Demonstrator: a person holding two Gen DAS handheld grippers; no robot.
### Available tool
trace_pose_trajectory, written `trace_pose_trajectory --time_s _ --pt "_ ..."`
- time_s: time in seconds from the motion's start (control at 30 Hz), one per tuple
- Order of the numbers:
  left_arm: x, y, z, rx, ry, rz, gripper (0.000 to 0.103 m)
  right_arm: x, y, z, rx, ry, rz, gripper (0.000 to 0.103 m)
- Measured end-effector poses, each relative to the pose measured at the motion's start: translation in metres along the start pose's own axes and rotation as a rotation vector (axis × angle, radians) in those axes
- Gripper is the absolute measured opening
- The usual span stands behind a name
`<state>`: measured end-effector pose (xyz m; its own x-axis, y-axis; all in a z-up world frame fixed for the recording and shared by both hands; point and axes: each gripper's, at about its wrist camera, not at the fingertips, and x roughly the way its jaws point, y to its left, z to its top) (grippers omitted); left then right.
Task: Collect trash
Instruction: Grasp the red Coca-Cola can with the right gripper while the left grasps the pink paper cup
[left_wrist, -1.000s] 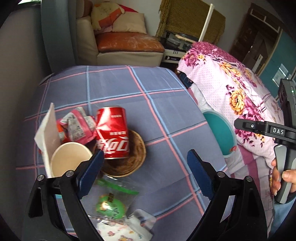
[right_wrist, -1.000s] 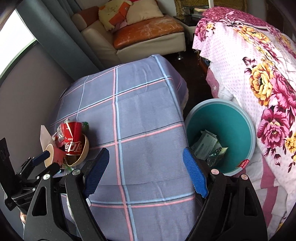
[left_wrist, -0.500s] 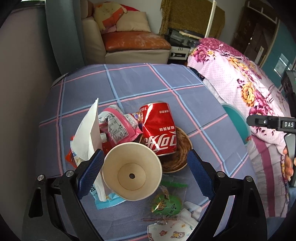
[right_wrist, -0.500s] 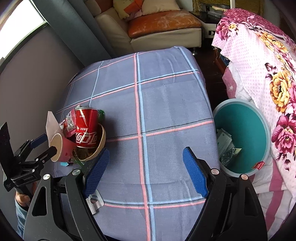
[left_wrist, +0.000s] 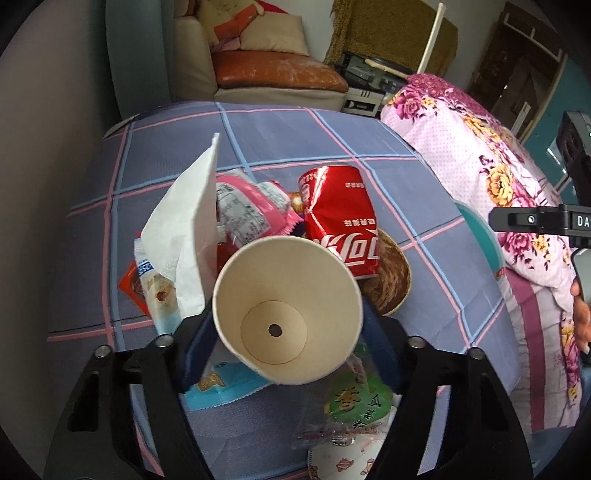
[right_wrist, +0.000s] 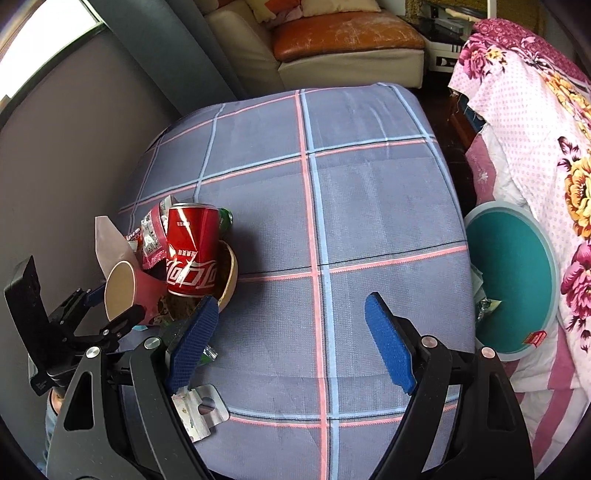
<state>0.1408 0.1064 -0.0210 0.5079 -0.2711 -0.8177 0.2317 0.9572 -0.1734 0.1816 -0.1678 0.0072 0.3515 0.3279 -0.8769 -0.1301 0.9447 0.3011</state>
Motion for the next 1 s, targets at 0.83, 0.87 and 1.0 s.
trace_pose_trajectory --time_s 0.83,0.87,1.0 --pt "0.0 0.026 -0.007 -0.1 -0.07 -0.155 0.074 0.119 0.095 0.048 -0.137 0.145 0.151 0.06" --pt "-0.001 0.026 -0.008 -0.102 -0.074 -0.15 0.072 0.116 0.095 0.046 -0.14 0.133 0.158 0.06" --pt "-0.007 0.026 -0.005 -0.121 -0.089 -0.154 0.068 0.098 0.09 0.045 -0.137 0.101 0.179 0.059"
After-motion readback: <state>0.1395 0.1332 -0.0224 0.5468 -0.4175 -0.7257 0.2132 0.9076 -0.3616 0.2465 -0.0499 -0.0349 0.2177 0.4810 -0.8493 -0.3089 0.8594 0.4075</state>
